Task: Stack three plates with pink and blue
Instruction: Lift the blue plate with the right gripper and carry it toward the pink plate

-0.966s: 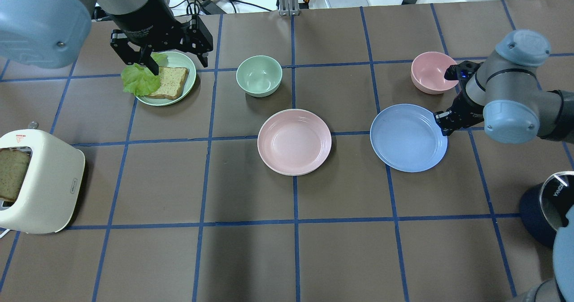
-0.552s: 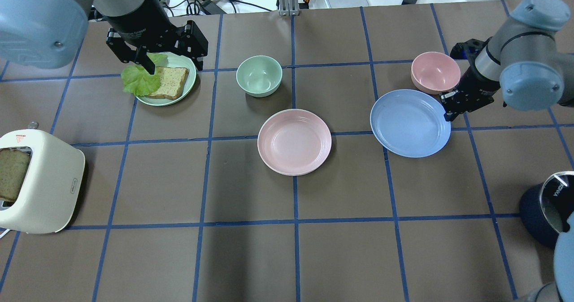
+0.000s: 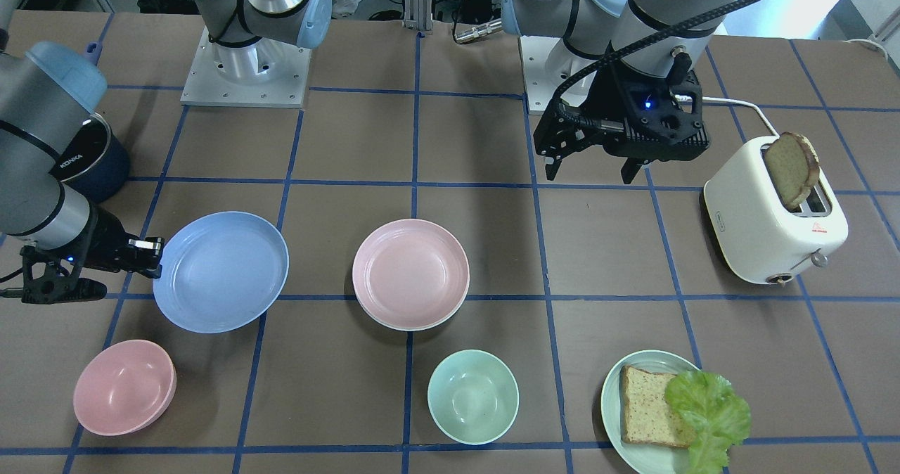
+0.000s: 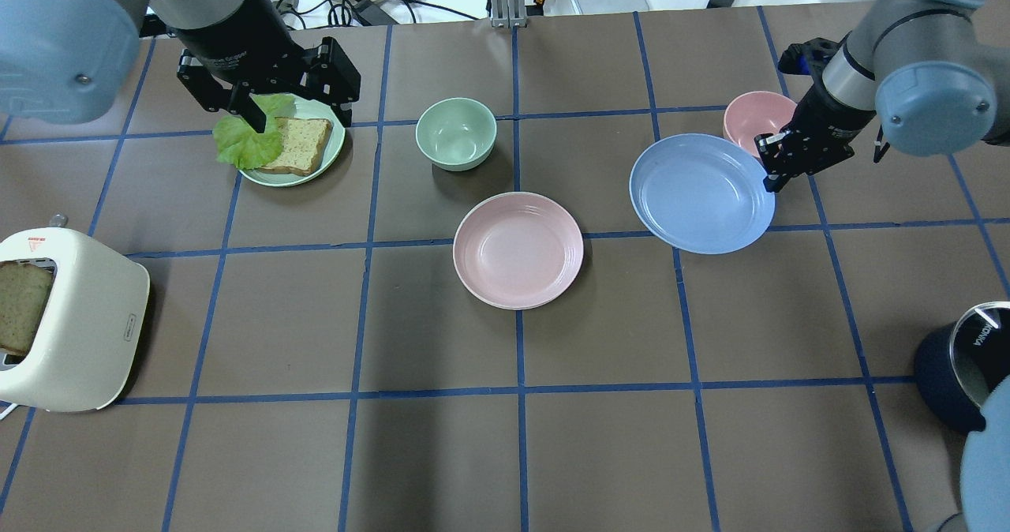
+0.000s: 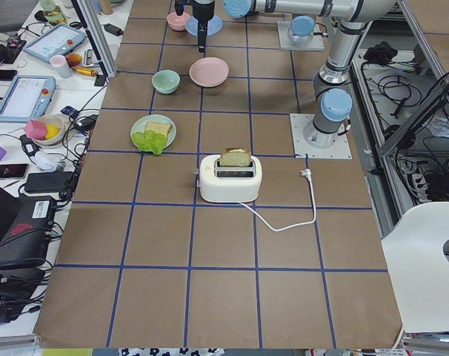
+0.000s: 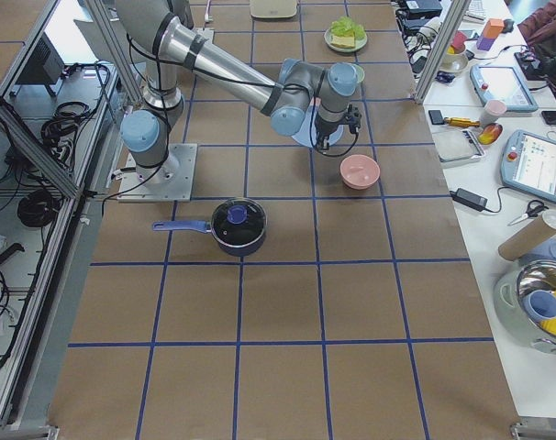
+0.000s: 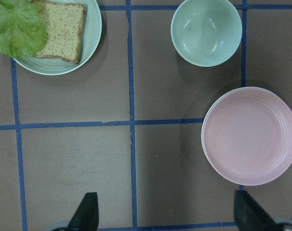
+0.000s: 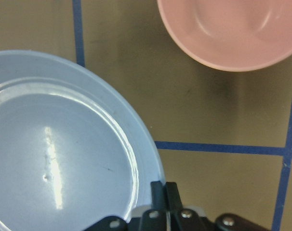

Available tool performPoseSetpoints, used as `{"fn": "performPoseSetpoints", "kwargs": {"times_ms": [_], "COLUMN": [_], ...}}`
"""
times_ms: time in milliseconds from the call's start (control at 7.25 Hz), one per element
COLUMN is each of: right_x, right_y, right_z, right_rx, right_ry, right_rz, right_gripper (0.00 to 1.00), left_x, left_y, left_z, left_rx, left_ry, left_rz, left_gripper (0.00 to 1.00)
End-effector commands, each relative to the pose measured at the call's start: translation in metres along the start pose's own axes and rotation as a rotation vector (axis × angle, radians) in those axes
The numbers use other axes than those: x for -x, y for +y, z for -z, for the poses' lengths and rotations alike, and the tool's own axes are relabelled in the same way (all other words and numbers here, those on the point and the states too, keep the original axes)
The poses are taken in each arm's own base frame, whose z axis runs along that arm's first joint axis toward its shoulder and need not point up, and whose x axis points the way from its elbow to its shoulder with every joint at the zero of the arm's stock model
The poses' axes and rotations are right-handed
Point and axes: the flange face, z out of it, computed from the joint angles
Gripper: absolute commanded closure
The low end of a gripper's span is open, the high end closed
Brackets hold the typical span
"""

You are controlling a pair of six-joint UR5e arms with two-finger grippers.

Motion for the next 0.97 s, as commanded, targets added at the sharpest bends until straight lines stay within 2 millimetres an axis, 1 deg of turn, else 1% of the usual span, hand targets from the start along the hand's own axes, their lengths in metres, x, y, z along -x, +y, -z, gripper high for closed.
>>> {"fn": "performPoseSetpoints", "kwargs": {"times_ms": [0,138,414,690,828], "right_x": [0.051,0.072,0.096,0.128,0.138], "right_y": [-0.004,-0.003,0.0,0.004,0.006], "right_z": [0.002,-0.003,-0.008,-0.016,-0.019], "right_rx": [0.001,0.004,0.011,0.013,0.016], "right_ry": [0.002,0.006,0.009,0.015,0.017], "right_rz": [-0.047,-0.069,-0.109,-0.137,-0.141], "right_gripper": [1.0,1.0,1.0,1.0,1.0], "left_x": [0.0,0.0,0.001,0.002,0.002], "left_y": [0.001,0.001,0.002,0.003,0.003], "left_z": [0.001,0.001,0.002,0.003,0.002], "left_rx": [0.0,0.0,0.003,0.003,0.004], "left_ry": [0.0,0.0,0.0,0.0,0.001], "left_rz": [0.002,0.002,0.004,0.005,0.005], "left_gripper": [0.0,0.0,0.0,0.0,0.0]}}
